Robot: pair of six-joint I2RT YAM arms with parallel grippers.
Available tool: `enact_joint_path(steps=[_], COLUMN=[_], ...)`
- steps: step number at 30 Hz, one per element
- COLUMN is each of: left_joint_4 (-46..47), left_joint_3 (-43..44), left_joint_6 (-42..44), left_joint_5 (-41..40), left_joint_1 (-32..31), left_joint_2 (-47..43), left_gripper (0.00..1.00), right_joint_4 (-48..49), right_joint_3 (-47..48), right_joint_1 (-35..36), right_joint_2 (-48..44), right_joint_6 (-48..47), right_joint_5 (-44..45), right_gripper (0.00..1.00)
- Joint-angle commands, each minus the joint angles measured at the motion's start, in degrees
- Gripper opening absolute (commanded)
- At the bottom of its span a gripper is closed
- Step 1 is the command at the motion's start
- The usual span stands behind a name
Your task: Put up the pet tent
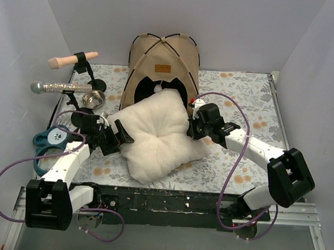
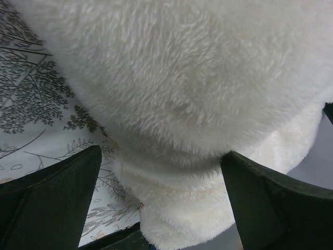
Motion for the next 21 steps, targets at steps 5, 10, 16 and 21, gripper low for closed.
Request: enact_joint_path(steps=[5, 10, 16, 21], left_joint_4=[19.7, 22.5, 16.8, 6.1], left_joint_3=[-4.0, 10.0, 25.5, 39.7], left_joint_6=[-2.8, 5.9, 9.2, 12.1], left_joint_5=[7.1, -1.5, -5.5, -8.5], left_joint_1=[-5.1, -17.5, -25.8, -28.0], left_joint_2=[1.2, -1.5, 12.4, 31.3], left_gripper=[0.72, 0.12, 0.00, 0.00], right_joint_4=[2.4, 4.1, 4.6, 3.6], right_joint_3=[0.2, 0.4, 1.7, 4.6], right_joint_1=[-0.4, 0.0, 0.6, 0.6], right_joint_2=[-1.9, -6.3, -6.4, -2.5], right_joint_6=[-2.0, -1.8, -2.0, -2.5], right_joint_5=[-4.0, -9.4, -5.7, -3.3], right_gripper=[0.01, 0.01, 0.01, 0.01])
